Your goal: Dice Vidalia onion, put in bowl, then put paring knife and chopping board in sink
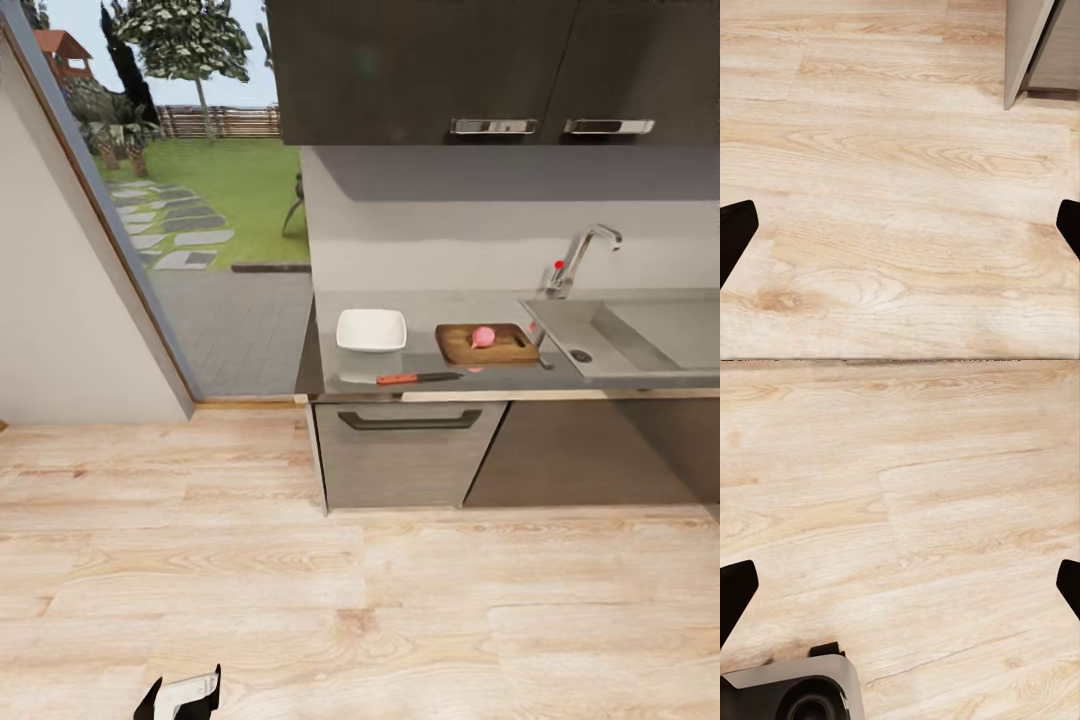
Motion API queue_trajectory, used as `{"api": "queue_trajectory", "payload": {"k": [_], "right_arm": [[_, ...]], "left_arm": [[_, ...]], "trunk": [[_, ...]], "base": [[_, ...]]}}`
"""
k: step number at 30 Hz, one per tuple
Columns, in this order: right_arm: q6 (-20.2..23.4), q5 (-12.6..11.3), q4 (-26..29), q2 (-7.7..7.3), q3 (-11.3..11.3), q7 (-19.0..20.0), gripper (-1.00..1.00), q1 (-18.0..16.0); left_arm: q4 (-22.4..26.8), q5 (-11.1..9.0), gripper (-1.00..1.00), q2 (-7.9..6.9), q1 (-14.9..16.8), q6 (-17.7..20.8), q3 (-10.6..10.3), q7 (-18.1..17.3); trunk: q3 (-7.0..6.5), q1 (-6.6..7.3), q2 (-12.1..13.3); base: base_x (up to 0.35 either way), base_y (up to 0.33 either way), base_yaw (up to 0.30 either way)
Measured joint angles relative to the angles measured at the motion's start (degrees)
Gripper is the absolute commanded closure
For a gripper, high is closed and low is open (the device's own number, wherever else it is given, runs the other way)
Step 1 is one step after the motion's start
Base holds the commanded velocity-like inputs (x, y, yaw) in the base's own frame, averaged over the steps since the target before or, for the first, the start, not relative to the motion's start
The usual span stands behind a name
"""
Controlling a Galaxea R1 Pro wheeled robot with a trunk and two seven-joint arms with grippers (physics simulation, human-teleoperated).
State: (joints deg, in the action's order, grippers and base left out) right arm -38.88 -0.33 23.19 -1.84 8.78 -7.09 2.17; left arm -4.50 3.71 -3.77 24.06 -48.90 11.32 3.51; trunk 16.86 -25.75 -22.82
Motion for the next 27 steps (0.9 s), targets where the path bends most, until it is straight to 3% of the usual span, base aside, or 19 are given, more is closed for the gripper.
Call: {"api": "queue_trajectory", "payload": {"k": [27], "right_arm": [[0.0, 0.0, 0.0, -0.01, -0.04, 0.0, -1.0, 0.0]], "left_arm": [[0.0, 0.0, -1.0, 0.09, 0.0, 0.44, 0.0, 0.03]], "trunk": [[-2.46, 0.0, 0.0]], "base": [[0.0, 0.0, 0.0]]}}
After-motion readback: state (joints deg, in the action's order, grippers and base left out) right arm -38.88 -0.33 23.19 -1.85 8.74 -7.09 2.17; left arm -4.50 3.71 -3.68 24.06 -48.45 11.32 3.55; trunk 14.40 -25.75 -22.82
